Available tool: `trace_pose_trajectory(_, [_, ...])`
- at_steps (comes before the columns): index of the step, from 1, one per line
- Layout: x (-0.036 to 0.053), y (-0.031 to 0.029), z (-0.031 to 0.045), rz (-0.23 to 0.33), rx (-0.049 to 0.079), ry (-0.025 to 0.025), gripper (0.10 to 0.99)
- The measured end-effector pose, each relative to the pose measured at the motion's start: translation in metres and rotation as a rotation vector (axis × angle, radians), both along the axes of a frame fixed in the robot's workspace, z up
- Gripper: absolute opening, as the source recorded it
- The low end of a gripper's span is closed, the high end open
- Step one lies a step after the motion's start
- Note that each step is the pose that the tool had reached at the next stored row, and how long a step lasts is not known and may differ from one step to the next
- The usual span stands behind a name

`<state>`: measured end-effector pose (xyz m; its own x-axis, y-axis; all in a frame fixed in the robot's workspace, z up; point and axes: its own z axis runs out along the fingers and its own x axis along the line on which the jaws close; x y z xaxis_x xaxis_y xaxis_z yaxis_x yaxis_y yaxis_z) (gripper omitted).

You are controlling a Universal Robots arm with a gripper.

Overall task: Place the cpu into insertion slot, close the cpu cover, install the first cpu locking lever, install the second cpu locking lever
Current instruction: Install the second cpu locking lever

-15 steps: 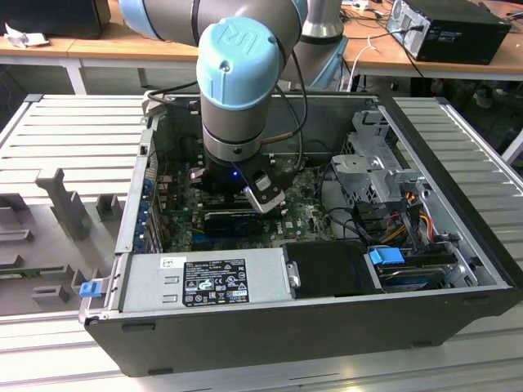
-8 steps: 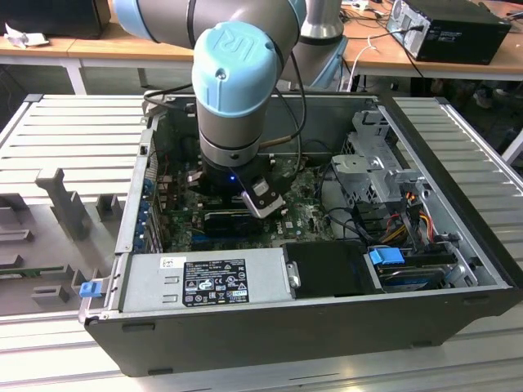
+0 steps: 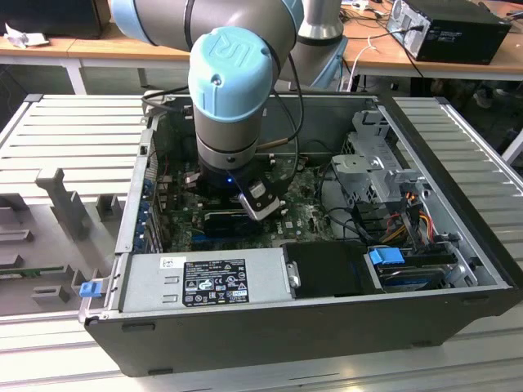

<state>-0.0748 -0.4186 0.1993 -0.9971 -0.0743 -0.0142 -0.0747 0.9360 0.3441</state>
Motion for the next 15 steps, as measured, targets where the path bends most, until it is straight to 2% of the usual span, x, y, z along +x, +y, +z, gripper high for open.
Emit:
trace_pose_trajectory(2, [0.0, 0.0008, -0.0008, 0.0, 0.01, 0.0001, 0.106])
trace_pose_trajectory(8, [0.0, 0.0047, -0.0043, 0.0, 0.023, 0.0, 0.106])
trace_pose_trajectory(12, [-0.001, 0.0065, -0.0076, 0.0, 0.026, -0.0001, 0.106])
trace_pose_trajectory(15, [-0.0058, 0.0071, -0.009, 0.0, 0.027, 0.0, 0.106])
